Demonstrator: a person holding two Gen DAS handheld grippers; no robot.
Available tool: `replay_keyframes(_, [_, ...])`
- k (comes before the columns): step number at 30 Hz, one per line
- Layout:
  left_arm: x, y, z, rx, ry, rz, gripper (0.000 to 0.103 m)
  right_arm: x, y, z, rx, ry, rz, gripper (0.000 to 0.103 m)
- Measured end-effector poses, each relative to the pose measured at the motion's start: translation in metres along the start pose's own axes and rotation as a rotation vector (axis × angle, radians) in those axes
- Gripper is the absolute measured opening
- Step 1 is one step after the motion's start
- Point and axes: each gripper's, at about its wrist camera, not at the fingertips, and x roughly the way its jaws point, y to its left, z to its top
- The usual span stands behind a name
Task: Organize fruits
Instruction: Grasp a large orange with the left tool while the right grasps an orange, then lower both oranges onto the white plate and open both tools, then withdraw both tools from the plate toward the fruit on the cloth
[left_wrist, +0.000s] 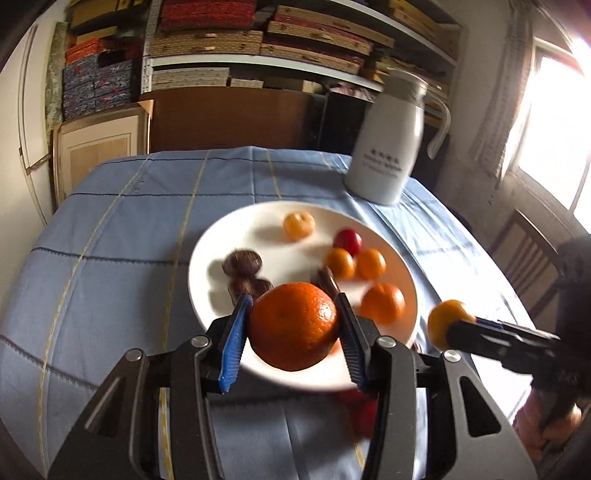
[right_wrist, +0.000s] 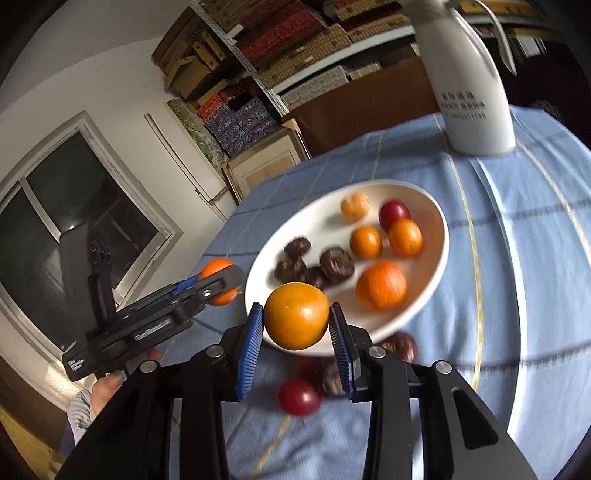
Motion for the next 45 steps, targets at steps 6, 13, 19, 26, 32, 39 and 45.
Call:
replay_keyframes(6, [0.039, -0.002, 0.028, 0.018, -0.002, 0.109, 0.045, 0.029, 0.012, 0.021, -0.117, -0.030, -0.127, 0.037])
replay_keyframes(13, [0.087, -0.010, 0.034, 0.057, 0.032, 0.148, 0.045, 0.064, 0.013, 0.009, -0.240, 0.023, -0.262, 0.038])
replay_keyframes(19, [0.083, -0.003, 0.029, 0.059, -0.024, 0.198, 0.077, 0.050, 0.017, 0.005, -0.274, -0.055, -0.266, 0.063])
replay_keyframes(26, [0.052, 0.002, 0.023, 0.048, -0.094, 0.261, 0.090, 0.039, 0.003, 0.006, -0.196, -0.095, -0.281, 0.071])
replay_keyframes(32, [0.030, 0.003, 0.005, 0.043, -0.107, 0.284, 0.094, 0.029, -0.011, 0.007, -0.111, -0.144, -0.307, 0.073])
replay_keyframes(39, [0.000, 0.006, -0.028, 0.017, -0.111, 0.296, 0.096, 0.017, -0.020, -0.005, -0.058, -0.163, -0.339, 0.075])
replay_keyframes(45, [-0.019, 0.013, -0.053, -0.023, -0.113, 0.305, 0.098, 0.008, -0.013, -0.033, -0.048, -0.142, -0.339, 0.084])
